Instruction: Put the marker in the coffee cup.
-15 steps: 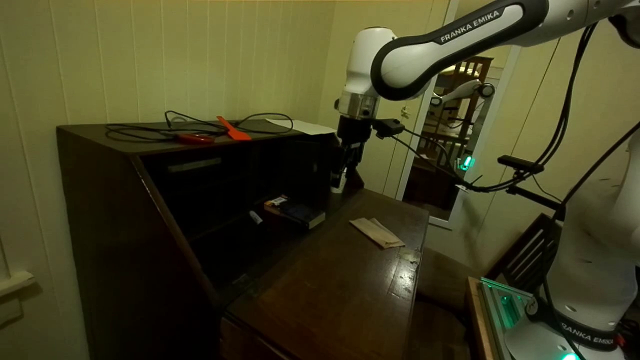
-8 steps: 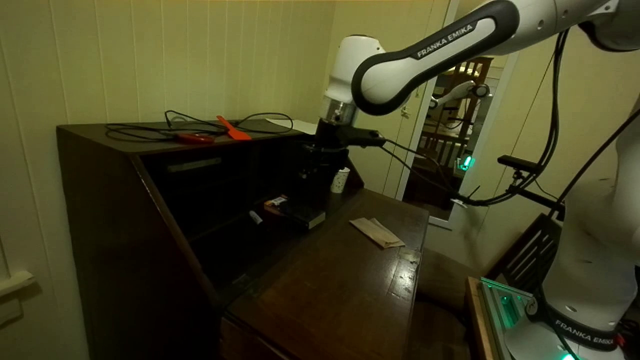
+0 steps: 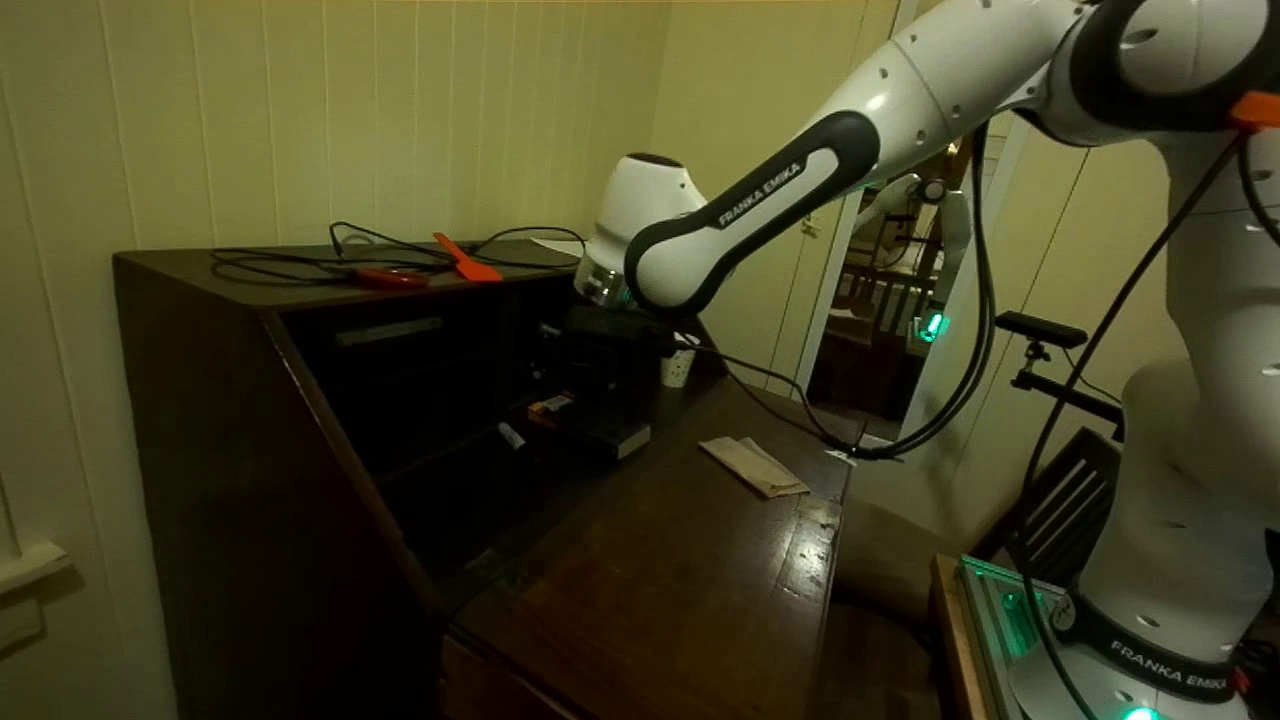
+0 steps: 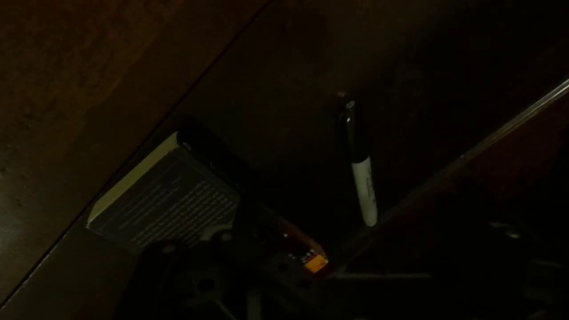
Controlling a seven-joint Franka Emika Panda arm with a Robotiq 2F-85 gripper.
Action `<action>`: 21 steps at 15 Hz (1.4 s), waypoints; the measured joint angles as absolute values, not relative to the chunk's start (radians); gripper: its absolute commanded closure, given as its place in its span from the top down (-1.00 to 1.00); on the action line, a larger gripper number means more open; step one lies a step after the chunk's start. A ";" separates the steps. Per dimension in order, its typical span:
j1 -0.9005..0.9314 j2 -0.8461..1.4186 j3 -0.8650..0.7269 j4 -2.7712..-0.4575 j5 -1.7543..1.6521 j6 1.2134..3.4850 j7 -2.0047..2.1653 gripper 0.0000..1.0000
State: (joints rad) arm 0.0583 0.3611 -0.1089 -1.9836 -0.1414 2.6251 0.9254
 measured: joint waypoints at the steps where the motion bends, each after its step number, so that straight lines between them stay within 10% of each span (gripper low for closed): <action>1: 0.080 0.403 -0.142 -1.951 -0.163 2.621 0.984 1.00; 16: 0.088 0.551 -0.112 -1.885 -0.110 2.632 0.887 0.98; 20: 0.087 0.611 -0.123 -1.821 -0.106 2.632 0.849 0.69; 21: 0.087 0.621 -0.126 -1.804 -0.106 2.632 0.836 0.35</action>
State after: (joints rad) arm 0.0866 0.6209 -0.1258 -1.8039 -0.1063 2.6317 0.8362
